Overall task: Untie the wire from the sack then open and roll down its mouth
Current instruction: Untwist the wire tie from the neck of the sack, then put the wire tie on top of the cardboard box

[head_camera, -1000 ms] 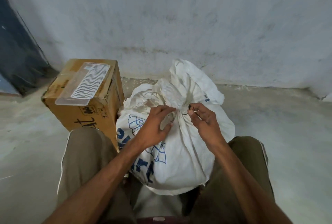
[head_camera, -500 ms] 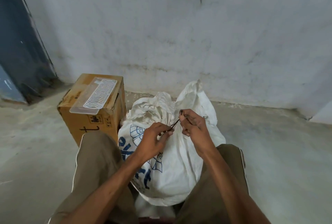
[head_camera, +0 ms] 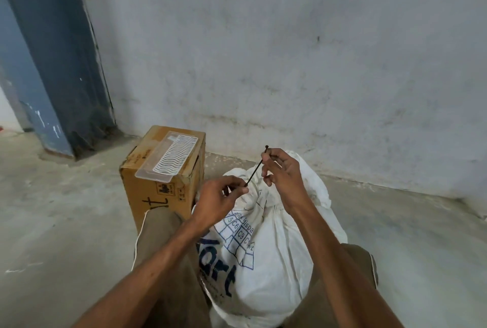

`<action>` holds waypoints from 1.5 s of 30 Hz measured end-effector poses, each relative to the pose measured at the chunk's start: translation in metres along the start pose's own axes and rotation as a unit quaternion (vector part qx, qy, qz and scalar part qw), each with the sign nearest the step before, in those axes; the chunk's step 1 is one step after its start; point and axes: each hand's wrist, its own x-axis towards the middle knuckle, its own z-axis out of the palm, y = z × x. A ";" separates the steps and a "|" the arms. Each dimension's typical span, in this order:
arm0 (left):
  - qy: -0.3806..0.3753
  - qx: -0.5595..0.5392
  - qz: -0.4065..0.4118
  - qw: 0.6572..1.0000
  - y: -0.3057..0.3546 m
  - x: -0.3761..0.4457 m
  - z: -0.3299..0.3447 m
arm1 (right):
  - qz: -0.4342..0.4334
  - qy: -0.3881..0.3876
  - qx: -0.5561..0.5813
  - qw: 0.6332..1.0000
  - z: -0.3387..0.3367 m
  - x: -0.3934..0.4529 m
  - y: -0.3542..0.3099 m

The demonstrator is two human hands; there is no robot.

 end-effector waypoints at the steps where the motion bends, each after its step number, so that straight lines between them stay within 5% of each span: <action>1: 0.005 0.014 -0.007 1.000 -0.003 0.007 -0.007 | 0.008 0.001 -0.005 1.000 0.008 0.011 -0.001; 13: 0.047 0.180 -0.055 0.981 -0.078 0.090 -0.108 | 0.090 0.003 -0.128 0.988 0.128 0.166 0.023; 28: 0.015 0.281 -0.206 0.937 -0.217 0.140 -0.131 | 0.163 -0.037 -0.320 0.932 0.225 0.286 0.176; 37: -0.005 0.309 -0.221 0.925 -0.230 0.149 -0.120 | 0.144 -0.064 -0.404 0.901 0.242 0.295 0.190; 45: 0.016 0.335 -0.192 0.922 -0.199 0.142 -0.124 | 0.132 -0.040 -0.388 0.911 0.225 0.274 0.153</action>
